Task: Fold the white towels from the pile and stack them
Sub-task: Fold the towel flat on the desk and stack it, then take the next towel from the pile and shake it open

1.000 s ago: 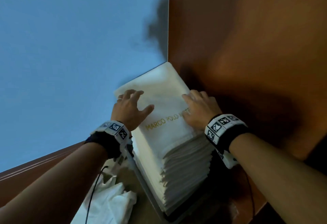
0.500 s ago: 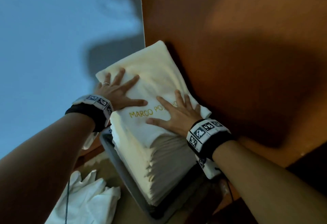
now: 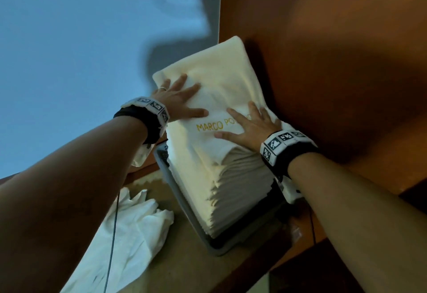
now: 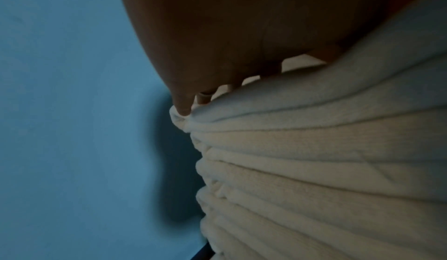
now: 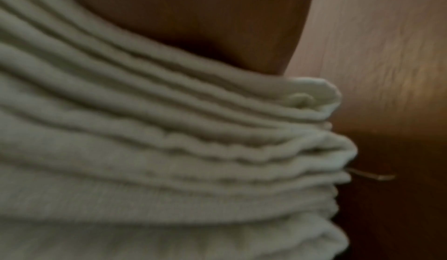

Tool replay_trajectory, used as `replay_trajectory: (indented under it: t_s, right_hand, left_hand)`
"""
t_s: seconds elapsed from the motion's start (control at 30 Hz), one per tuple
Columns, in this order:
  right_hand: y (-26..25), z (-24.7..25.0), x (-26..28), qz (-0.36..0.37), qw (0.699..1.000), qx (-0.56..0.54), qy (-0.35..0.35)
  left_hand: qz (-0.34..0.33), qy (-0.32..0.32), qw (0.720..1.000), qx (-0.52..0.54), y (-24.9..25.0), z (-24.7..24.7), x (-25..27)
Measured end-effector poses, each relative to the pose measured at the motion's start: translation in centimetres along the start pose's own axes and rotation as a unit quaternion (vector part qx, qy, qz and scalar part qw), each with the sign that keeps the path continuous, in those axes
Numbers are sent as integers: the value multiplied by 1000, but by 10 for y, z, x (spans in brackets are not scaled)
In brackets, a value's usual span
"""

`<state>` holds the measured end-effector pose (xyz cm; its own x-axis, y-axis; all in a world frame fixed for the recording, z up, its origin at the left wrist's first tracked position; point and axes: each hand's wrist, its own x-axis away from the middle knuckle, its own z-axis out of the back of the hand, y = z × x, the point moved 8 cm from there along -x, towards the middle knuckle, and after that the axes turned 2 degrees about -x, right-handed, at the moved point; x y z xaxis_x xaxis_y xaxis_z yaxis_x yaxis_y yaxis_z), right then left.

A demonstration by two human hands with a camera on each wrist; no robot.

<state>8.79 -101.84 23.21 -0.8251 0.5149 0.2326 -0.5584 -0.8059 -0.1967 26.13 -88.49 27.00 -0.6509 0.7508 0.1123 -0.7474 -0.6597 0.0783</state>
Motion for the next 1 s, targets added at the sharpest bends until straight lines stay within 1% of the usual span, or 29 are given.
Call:
replay_trajectory:
  t_s: [0.13, 0.23, 0.3, 0.4, 0.5, 0.57, 0.63, 0.73, 0.87, 1.0]
  right_hand:
    - [-9, 19, 12, -18, 998, 63, 15]
    - [-37, 37, 29, -20, 989, 131, 61]
    - [-66, 46, 47, 5, 984, 144, 109]
    - [-116, 45, 80, 36, 977, 119, 174]
    - [-177, 23, 113, 85, 972, 94, 200]
    - [-216, -4, 129, 115, 974, 65, 183]
    - [-250, -39, 138, 132, 981, 37, 138]
    - [-298, -96, 146, 162, 984, 27, 69]
    - [-343, -178, 148, 168, 984, 44, -26]
    - [-377, -257, 135, 161, 980, 60, -103]
  left_hand:
    - [-4, 38, 999, 37, -27, 11, 60]
    - [27, 38, 998, 47, -78, 9, 114]
    - [55, 27, 997, 36, -119, 3, 154]
    - [99, 17, 994, 31, -182, -9, 219]
    - [132, -2, 990, 43, -234, -25, 281]
    - [157, -18, 987, 43, -265, -40, 318]
    - [177, -30, 983, 38, -292, -56, 350]
    - [196, -55, 978, 51, -325, -86, 385]
    - [213, -90, 969, 81, -353, -133, 413]
    - [233, -132, 959, 97, -378, -191, 422]
